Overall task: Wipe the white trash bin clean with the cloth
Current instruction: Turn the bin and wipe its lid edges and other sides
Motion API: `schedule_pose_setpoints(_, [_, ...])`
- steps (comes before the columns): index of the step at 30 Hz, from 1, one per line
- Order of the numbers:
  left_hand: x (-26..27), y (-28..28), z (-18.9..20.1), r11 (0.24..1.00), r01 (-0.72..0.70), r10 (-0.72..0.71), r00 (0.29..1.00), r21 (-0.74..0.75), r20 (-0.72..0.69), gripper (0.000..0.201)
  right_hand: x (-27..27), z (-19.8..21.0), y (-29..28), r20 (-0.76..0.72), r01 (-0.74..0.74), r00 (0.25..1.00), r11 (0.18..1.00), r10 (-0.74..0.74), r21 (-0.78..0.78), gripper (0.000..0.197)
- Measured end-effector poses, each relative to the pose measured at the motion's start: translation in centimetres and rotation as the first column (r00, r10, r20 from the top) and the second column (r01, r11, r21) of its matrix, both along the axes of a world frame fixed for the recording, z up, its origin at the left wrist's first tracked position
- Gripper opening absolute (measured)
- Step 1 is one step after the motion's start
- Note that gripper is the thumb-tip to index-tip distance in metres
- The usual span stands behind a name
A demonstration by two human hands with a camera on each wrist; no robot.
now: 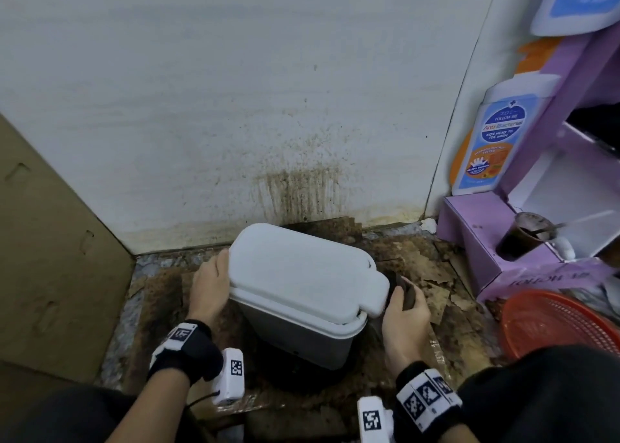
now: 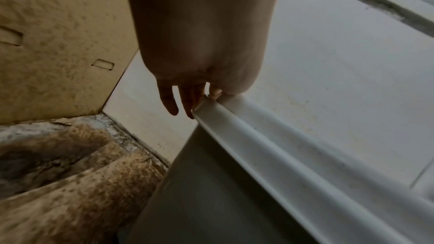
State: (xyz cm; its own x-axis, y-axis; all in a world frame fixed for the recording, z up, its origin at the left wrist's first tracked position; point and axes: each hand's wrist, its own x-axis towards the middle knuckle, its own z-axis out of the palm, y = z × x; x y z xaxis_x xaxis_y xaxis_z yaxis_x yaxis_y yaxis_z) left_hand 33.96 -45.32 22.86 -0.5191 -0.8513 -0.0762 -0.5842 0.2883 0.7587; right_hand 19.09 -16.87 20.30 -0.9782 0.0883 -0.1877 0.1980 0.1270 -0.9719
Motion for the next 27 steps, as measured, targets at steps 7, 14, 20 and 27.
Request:
schedule_pose_setpoints(7, [0.4, 2.4, 1.4, 0.94, -0.164, 0.182, 0.983, 0.297, -0.031, 0.084, -4.7, 0.5, 0.3, 0.012, -0.172, 0.985, 0.985, 0.172, 0.009, 0.025])
schedule_pose_setpoints(14, [1.1, 8.1, 2.4, 0.736, -0.051, 0.193, 0.971, 0.675, -0.138, 0.058, -7.4, 3.1, -1.4, 0.064, -0.663, 0.749, 0.747, 0.66, 0.051, 0.024])
schedule_pose_setpoints(20, [0.4, 8.6, 1.7, 0.732, -0.032, 0.186, 0.97, 0.681, -0.154, 0.053, -7.3, 2.6, -1.0, 0.01, -0.695, 0.716, 0.711, 0.698, 0.109, 0.026])
schedule_pose_setpoints(27, [-0.3, 5.0, 2.1, 0.784, 0.018, 0.091, 0.986, 0.62, -0.143, 0.077, -2.6, 1.4, 0.0, -0.016, -0.483, 0.875, 0.875, 0.483, -0.038, 0.022])
